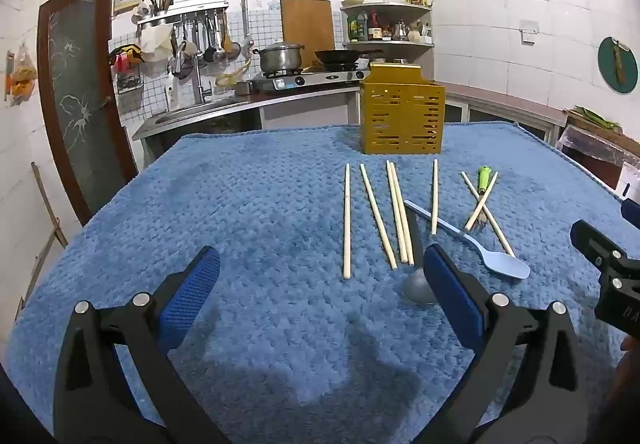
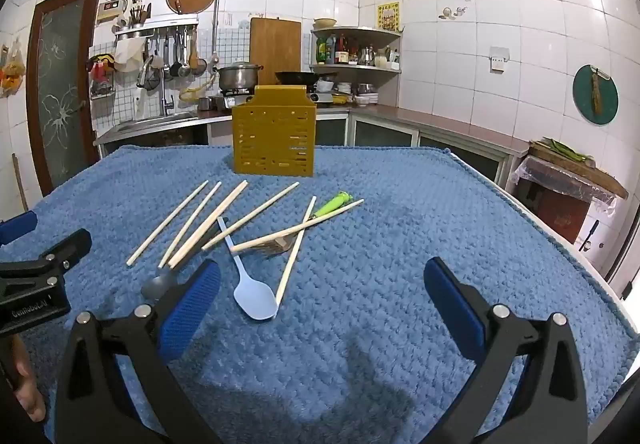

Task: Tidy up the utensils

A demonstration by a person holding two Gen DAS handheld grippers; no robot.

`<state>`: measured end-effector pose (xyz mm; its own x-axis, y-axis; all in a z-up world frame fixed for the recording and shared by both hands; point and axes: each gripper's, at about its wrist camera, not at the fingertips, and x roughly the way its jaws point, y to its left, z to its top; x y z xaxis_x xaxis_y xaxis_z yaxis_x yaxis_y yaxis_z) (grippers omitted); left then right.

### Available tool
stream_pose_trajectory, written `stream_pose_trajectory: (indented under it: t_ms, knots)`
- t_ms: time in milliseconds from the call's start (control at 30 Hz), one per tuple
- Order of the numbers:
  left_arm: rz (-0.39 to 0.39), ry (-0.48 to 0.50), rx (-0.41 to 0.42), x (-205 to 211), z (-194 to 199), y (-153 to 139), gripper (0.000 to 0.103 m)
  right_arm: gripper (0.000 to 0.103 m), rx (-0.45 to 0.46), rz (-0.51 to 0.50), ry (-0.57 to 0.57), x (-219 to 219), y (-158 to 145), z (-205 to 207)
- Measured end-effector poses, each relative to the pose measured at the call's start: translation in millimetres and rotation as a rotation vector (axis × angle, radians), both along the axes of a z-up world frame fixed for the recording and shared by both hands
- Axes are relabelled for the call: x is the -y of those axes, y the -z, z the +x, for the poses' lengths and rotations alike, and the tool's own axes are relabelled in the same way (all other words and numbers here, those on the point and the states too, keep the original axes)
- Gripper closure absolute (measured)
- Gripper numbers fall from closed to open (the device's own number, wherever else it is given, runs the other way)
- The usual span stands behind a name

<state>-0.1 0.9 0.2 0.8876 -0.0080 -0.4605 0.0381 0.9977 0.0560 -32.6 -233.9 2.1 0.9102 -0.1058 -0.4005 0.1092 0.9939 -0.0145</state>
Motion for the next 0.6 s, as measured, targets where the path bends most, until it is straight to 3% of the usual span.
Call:
stream_pose_trajectory:
  t_ms: [600]
  knots:
    - [0.006, 0.025, 0.013, 3, -1, 1, 0.005, 0.004, 0.009, -0.003, 0.001, 2, -7, -6]
